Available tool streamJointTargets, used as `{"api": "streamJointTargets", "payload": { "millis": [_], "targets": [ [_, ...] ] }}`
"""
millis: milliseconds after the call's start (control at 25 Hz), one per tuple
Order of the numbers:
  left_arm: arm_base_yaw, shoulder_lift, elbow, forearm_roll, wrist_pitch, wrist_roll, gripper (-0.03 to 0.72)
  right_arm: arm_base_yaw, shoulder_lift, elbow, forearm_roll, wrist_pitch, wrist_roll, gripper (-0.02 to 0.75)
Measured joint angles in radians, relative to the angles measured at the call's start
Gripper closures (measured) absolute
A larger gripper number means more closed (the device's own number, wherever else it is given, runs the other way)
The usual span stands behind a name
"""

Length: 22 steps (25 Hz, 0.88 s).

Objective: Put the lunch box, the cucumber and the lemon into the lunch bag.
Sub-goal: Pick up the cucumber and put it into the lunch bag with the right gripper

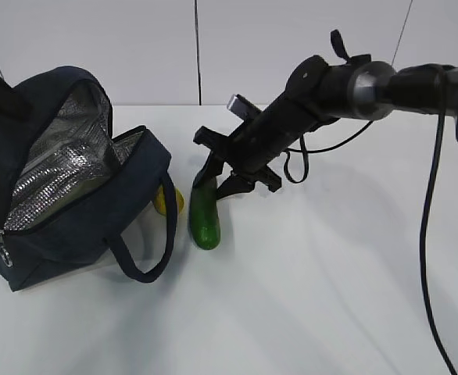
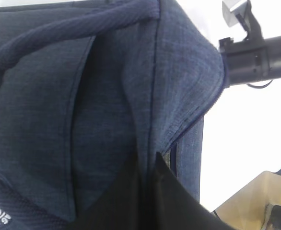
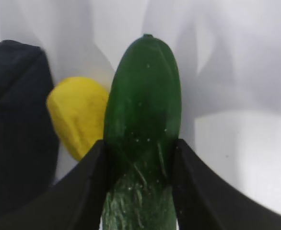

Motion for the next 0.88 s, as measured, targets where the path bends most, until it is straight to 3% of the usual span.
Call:
{"api": "streamJointTargets", "payload": {
  "millis": [280,480,880],
  "targets": [
    [0.0,0.0,0.0,0.0,0.006,0.0,0.693,-0.074,-0.046,-0.092,-0.01,0.126,-0.048,0.431],
    [0.0,0.0,0.0,0.0,0.008,0.0,0.693,-0.08,-0.112,-0.115,0.013,0.169,-0.084,0.432],
    [0.0,0.0,0.0,-0.002,0.014,0.002,0.693,-0.065,-0.149,-0.115,0.41,0.261,-0.2,0.432]
  ]
}}
